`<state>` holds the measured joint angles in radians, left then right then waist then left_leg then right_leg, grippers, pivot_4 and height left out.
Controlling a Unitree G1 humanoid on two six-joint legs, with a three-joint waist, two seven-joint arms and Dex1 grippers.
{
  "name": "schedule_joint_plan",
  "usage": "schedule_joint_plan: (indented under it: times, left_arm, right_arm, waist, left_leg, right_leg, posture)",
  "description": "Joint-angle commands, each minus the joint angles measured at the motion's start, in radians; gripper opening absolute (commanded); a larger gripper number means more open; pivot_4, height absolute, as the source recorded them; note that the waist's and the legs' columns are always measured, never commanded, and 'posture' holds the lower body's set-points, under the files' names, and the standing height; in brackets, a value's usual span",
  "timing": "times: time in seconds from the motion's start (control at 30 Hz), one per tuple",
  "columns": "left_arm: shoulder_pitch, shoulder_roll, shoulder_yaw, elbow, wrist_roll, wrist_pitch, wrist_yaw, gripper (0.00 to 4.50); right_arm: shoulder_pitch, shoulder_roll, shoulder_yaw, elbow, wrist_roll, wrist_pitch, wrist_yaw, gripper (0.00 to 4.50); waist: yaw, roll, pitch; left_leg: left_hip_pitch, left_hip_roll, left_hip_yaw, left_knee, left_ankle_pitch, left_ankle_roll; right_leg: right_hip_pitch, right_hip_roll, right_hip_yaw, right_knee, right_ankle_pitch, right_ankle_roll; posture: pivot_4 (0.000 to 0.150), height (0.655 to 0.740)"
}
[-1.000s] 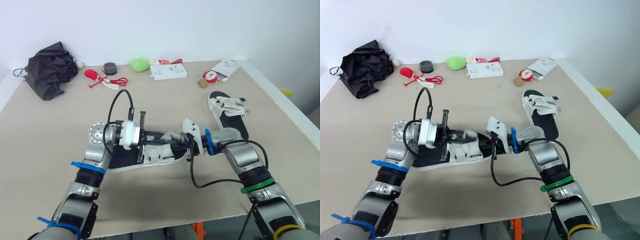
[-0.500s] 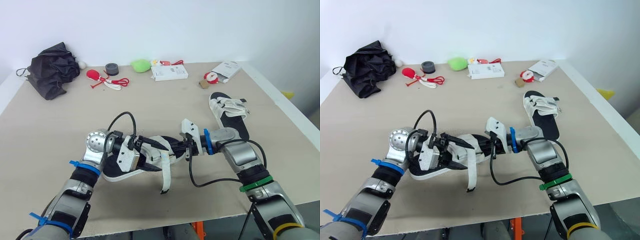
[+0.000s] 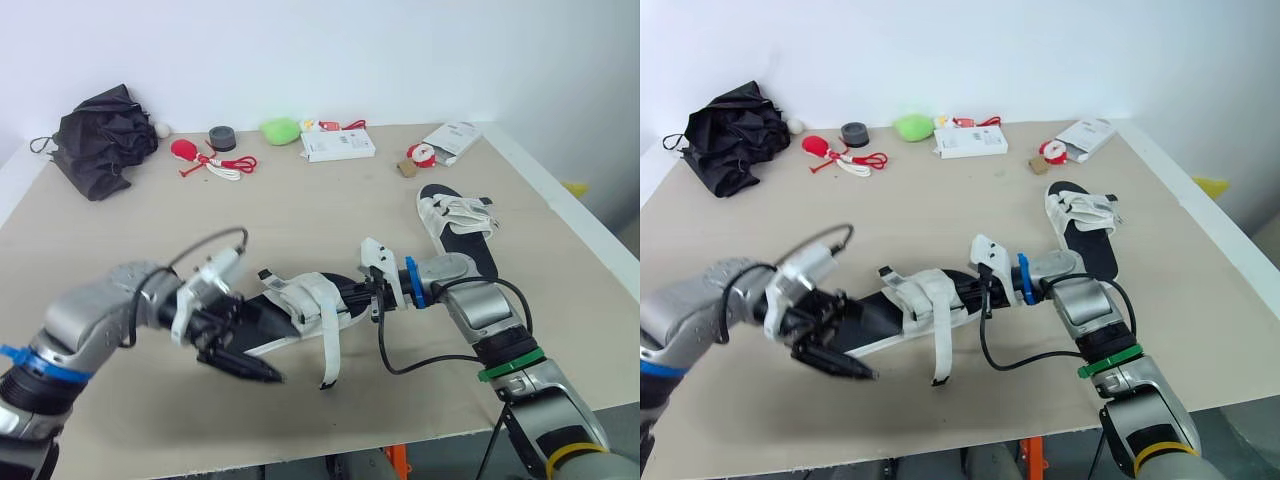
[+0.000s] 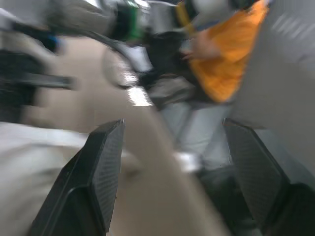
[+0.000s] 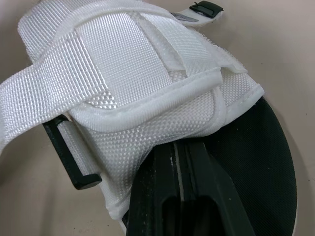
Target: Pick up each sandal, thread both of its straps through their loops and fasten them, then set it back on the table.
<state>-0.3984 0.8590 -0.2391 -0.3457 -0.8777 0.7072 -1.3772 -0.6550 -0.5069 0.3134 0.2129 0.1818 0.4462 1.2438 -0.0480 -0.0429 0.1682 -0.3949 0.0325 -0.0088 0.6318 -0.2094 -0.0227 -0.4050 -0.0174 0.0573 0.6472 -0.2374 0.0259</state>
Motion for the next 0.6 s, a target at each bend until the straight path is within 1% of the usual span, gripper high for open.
schedule_joint_plan:
  times: [0.03,0.13,0.17,0.3,0.43,0.5,0.53,0.6]
  left_arm:
    - [0.068,0.003,-0.063,-0.024,0.111,-0.013,0.038,3.28]
    - [0.116,-0.028,-0.113,0.075,0.274,-0.135,0.067,3.28]
    - [0.123,-0.039,-0.116,0.096,0.303,-0.164,0.068,3.28]
    - [0.106,-0.121,-0.091,0.226,0.403,-0.258,0.148,3.28]
    - [0.062,-0.173,-0.046,0.283,0.417,-0.287,0.165,3.28]
    - [0.046,-0.187,-0.030,0.287,0.393,-0.261,0.156,3.28]
    - [0.042,-0.197,-0.019,0.278,0.371,-0.242,0.153,3.28]
    - [0.043,-0.212,0.007,0.220,0.282,-0.134,0.158,3.28]
  right_arm:
    - [0.040,-0.017,0.053,0.063,-0.055,0.026,-0.007,0.00]
    - [0.052,-0.017,0.055,0.047,-0.052,0.035,-0.011,0.00]
    - [0.054,-0.017,0.055,0.043,-0.050,0.037,-0.012,0.00]
    - [0.065,-0.020,0.051,0.028,-0.045,0.049,-0.014,0.00]
    - [0.070,-0.021,0.049,0.018,-0.043,0.058,-0.019,0.00]
    - [0.071,-0.020,0.048,0.015,-0.041,0.061,-0.021,0.00]
    - [0.070,-0.019,0.047,0.017,-0.041,0.061,-0.022,0.00]
    - [0.071,-0.018,0.045,0.017,-0.040,0.061,-0.025,0.00]
  waist:
    - [0.000,0.000,0.000]
    - [0.005,0.001,-0.001]
    - [0.005,0.001,-0.001]
    - [0.009,0.003,-0.004]
    - [0.012,0.004,-0.005]
    - [0.012,0.004,-0.005]
    - [0.012,0.004,-0.005]
    - [0.012,0.004,-0.005]
  left_leg:
    - [0.000,0.000,0.000,0.000,0.000,0.000]
    - [0.001,0.000,-0.001,0.000,0.000,0.000]
    - [0.001,0.000,-0.001,0.000,0.000,0.000]
    - [0.002,-0.001,0.000,0.000,0.000,0.000]
    - [0.002,-0.001,0.000,0.001,0.001,0.001]
    - [0.002,-0.001,0.000,0.001,0.001,0.002]
    - [0.002,-0.001,0.000,0.001,0.001,0.002]
    - [0.002,-0.001,0.000,0.001,0.001,0.001]
  right_leg:
    - [0.000,0.000,0.000,0.000,0.000,0.000]
    - [0.000,0.001,-0.001,0.001,-0.001,-0.002]
    - [0.000,0.001,-0.001,0.001,-0.001,-0.002]
    - [0.001,-0.001,0.000,0.001,-0.001,-0.002]
    - [0.001,-0.001,-0.001,0.001,-0.001,-0.002]
    - [0.001,-0.001,0.000,0.001,0.000,-0.001]
    - [0.001,-0.001,-0.001,0.001,0.000,-0.001]
    - [0.001,-0.001,0.000,0.001,0.000,-0.001]
  posture:
    - [0.150,0.7400]
    - [0.150,0.7400]
    - [0.150,0.7400]
    - [0.150,0.7400]
    - [0.150,0.7400]
    - [0.150,0.7400]
    - [0.150,0.7400]
    - [0.150,0.7400]
